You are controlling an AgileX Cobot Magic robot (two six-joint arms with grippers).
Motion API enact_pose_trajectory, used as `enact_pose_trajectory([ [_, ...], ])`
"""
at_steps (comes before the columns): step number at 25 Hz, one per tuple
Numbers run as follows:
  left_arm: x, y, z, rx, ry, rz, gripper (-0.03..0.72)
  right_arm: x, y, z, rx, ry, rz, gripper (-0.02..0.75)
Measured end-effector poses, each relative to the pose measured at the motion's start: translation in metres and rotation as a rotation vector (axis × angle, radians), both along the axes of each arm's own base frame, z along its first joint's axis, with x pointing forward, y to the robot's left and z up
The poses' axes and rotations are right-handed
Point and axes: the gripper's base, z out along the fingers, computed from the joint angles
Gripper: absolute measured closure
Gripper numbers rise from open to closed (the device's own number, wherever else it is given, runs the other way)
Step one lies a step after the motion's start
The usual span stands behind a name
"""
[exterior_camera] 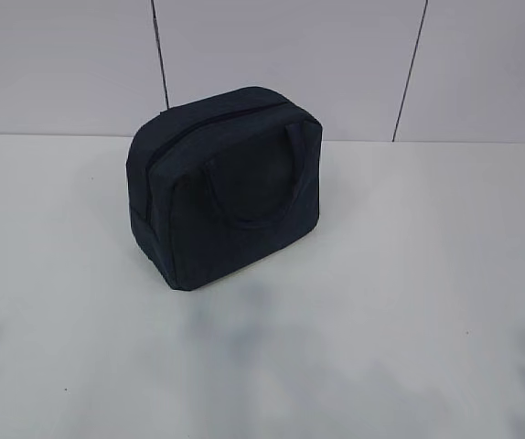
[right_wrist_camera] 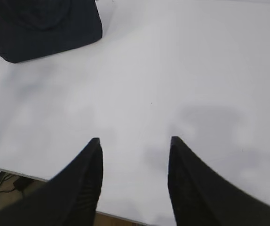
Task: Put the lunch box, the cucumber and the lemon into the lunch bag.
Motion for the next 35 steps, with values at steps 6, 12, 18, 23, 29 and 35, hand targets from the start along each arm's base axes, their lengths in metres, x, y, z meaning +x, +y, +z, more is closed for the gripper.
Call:
enact_pose_trajectory([
  [6,0.0,0.0,0.0,0.001,0.0,-0.001,0.223,0.001,0.0,-0.005,-0.001,0.027,-0.003,0.37],
  [12,0.0,0.002,-0.002,0.03,0.011,0.012,0.223,0.001,0.0,-0.005,-0.002,0.027,-0.004,0.37],
  [18,0.0,0.01,-0.014,0.096,0.1,0.075,0.223,0.001,0.0,-0.005,-0.003,0.029,-0.007,0.37],
  [23,0.0,0.011,-0.014,0.097,0.101,0.083,0.223,0.001,0.0,-0.005,-0.003,0.029,-0.007,0.37],
  [29,0.0,0.011,-0.014,0.096,0.102,0.083,0.223,0.001,0.0,-0.005,-0.003,0.029,-0.007,0.37],
  [35,0.0,0.011,-0.014,0.096,0.102,0.083,0.223,0.001,0.0,-0.005,-0.003,0.029,-0.007,0.37],
])
